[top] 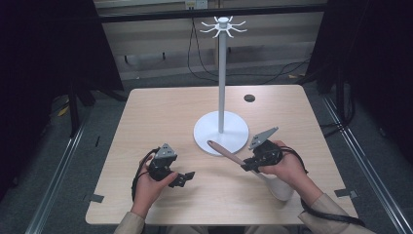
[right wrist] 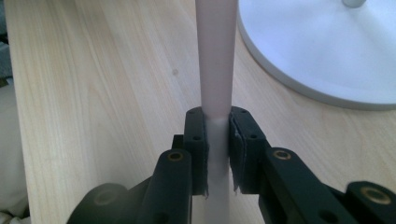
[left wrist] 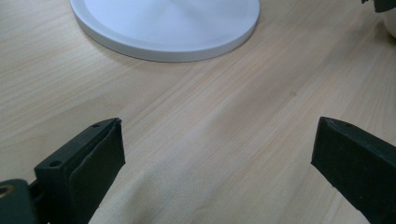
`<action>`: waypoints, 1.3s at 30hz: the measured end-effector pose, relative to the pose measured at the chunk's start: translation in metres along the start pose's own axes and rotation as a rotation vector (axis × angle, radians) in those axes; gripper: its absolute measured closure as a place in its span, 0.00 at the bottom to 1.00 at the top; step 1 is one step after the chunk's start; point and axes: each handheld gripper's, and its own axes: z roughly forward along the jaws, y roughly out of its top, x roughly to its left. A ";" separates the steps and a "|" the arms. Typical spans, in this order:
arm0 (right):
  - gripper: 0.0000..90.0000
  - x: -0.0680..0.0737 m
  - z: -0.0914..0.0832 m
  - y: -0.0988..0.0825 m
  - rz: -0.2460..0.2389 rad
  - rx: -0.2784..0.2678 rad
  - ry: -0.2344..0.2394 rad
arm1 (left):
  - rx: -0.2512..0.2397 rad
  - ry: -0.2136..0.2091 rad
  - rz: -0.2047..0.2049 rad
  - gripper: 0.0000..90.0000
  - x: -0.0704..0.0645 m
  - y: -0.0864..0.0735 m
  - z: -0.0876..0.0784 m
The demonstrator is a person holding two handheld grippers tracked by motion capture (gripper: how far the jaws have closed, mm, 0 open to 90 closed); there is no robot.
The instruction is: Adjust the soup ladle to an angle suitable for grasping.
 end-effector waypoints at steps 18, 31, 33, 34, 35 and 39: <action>0.88 -0.009 -0.028 -0.014 0.071 -0.260 0.019 | 0.014 0.005 0.005 0.03 -0.001 0.000 0.001; 0.88 -0.012 -0.044 -0.012 0.103 -0.386 -0.033 | 0.009 0.005 0.004 0.03 -0.002 0.000 0.001; 0.88 -0.012 -0.045 -0.011 0.107 -0.399 -0.035 | 0.010 0.004 0.004 0.03 -0.002 0.000 0.001; 0.88 -0.012 -0.048 -0.010 0.112 -0.424 -0.050 | 0.009 0.002 0.003 0.03 -0.002 0.000 0.001; 0.88 -0.012 -0.048 -0.010 0.112 -0.424 -0.050 | 0.009 0.002 0.003 0.03 -0.002 0.000 0.001; 0.88 -0.012 -0.053 -0.005 0.120 -0.502 -0.069 | 0.007 0.002 0.003 0.03 -0.002 0.000 0.001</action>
